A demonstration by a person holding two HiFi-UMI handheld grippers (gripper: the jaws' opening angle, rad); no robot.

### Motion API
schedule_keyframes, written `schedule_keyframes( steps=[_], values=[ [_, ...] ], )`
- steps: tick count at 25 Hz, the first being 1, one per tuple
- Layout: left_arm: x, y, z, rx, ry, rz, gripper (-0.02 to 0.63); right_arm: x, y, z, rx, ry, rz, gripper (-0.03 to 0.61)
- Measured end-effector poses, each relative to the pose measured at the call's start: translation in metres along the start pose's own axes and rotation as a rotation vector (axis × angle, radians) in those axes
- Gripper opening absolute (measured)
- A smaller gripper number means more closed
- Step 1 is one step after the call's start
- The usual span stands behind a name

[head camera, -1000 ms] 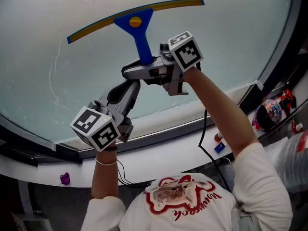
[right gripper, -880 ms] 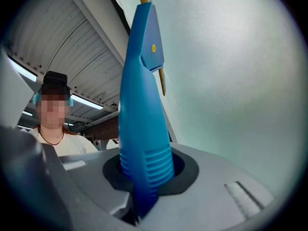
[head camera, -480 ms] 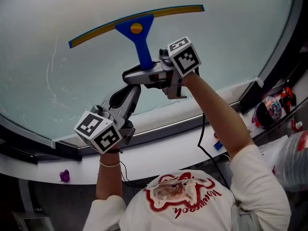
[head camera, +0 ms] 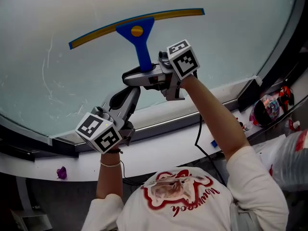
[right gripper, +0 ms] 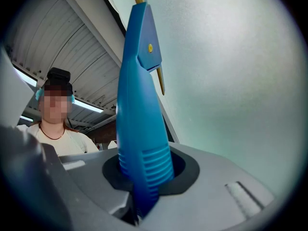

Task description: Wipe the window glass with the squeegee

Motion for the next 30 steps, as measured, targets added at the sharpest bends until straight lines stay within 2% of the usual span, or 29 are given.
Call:
schedule_keyframes(
  steps=[6, 20, 30],
  values=[
    [0.004, 0.016, 0.002, -0.007, -0.013, -0.018, 0.002, 0.001, 0.017, -0.003, -0.010, 0.002, 0.004, 0.069],
    [0.010, 0.039, -0.003, 0.045, -0.033, -0.038, 0.002, 0.000, 0.044, 0.001, -0.064, 0.000, 0.028, 0.077],
    [0.011, 0.054, -0.004, 0.053, -0.050, -0.068, 0.002, 0.003, 0.061, 0.003, -0.087, -0.006, 0.028, 0.081]
  ],
)
Point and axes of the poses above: the fingertips, and each gripper's own axes: x backward along the fingers, z to its right, y out of its underside, the point moved 5 cm from there along x, backward along the fingers, and after that the axes turned 10 degrees about x, right-handed, at the moved point
